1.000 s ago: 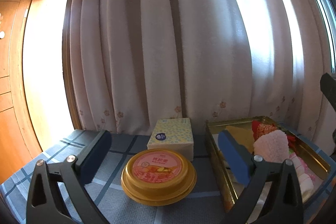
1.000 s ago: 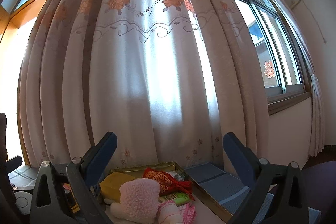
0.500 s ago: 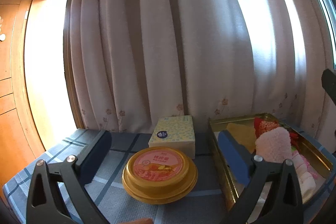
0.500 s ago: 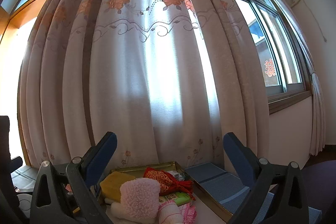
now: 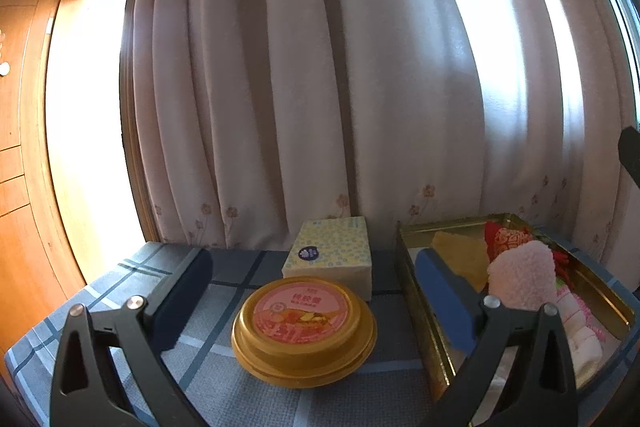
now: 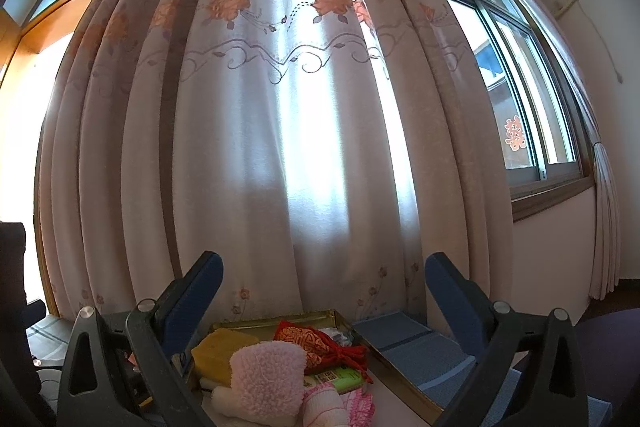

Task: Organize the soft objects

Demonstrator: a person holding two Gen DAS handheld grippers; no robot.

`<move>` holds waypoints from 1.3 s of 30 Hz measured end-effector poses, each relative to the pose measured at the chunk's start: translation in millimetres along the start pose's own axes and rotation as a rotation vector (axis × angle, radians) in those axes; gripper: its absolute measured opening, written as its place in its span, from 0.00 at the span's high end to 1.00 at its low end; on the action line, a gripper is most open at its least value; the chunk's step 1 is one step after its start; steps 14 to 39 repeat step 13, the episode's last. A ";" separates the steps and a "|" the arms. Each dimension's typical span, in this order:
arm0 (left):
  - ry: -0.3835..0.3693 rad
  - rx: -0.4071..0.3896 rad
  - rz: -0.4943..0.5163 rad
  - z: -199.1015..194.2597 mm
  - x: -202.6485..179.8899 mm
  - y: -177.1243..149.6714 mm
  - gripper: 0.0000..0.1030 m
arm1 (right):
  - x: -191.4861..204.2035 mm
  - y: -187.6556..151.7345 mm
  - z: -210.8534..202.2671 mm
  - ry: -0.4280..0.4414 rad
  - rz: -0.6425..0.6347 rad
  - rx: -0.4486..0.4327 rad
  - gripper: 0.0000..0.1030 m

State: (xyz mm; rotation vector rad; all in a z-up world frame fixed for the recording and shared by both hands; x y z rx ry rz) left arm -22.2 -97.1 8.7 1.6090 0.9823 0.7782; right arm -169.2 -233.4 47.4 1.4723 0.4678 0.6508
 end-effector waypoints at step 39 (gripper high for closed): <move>-0.013 0.032 -0.043 3.6 4.2 -3.4 0.00 | 3.5 1.7 -5.0 0.004 -0.011 -0.021 0.01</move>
Point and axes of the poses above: each gripper's, at about its wrist camera, not at the fingertips, and z roughly the way its jaws point, x to its left, y to its top, the point moved 3 cm from there along z, roughly the way its jaws point, and after that the axes turned 9 degrees about -y, right-handed, at the moved point
